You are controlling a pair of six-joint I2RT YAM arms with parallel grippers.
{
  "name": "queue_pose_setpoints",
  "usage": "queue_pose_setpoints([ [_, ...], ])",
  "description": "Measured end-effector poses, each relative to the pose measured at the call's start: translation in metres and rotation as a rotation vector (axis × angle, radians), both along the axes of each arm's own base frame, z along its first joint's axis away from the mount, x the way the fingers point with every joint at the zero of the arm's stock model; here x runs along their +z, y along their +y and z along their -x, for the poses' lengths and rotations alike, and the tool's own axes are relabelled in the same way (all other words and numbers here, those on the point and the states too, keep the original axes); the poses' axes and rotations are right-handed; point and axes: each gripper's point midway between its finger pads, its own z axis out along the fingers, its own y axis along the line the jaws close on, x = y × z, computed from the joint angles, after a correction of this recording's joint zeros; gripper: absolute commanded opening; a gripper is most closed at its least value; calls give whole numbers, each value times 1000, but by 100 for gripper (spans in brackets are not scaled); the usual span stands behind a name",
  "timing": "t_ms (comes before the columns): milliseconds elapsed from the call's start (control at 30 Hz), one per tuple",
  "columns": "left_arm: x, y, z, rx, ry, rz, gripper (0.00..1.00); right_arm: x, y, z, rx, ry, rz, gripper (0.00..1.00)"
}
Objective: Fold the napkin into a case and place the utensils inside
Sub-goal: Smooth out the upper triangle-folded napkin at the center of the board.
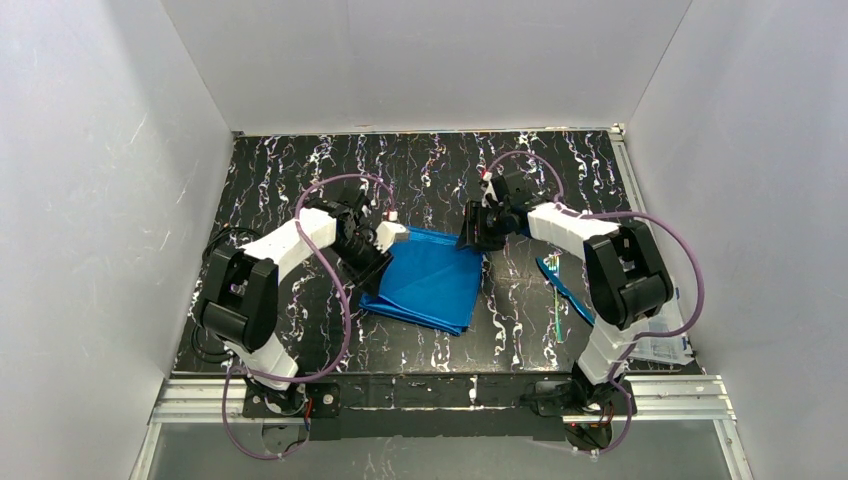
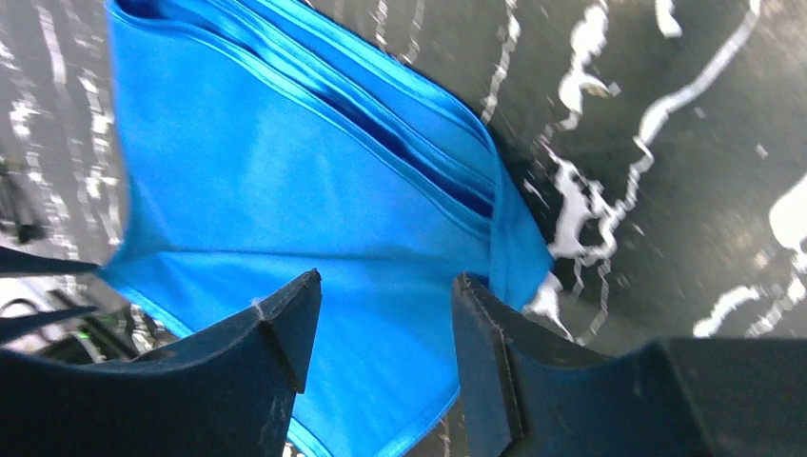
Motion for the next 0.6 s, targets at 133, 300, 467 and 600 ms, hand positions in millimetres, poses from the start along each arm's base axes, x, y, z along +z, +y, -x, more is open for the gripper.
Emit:
queue_pose_setpoints([
  [133, -13, 15, 6, -21, -3, -69, 28, 1, -17, 10, -31, -23, 92, 62],
  [300, -16, 22, -2, -33, -44, -104, 26, 33, -26, 8, -68, -122, 108, 60],
  [467, -22, 26, -6, -48, -77, -123, 21, 35, -33, 6, -92, -139, 135, 58],
  [600, -27, 31, -3, -57, -86, -139, 17, 26, -38, 11, -92, -106, 166, 58],
])
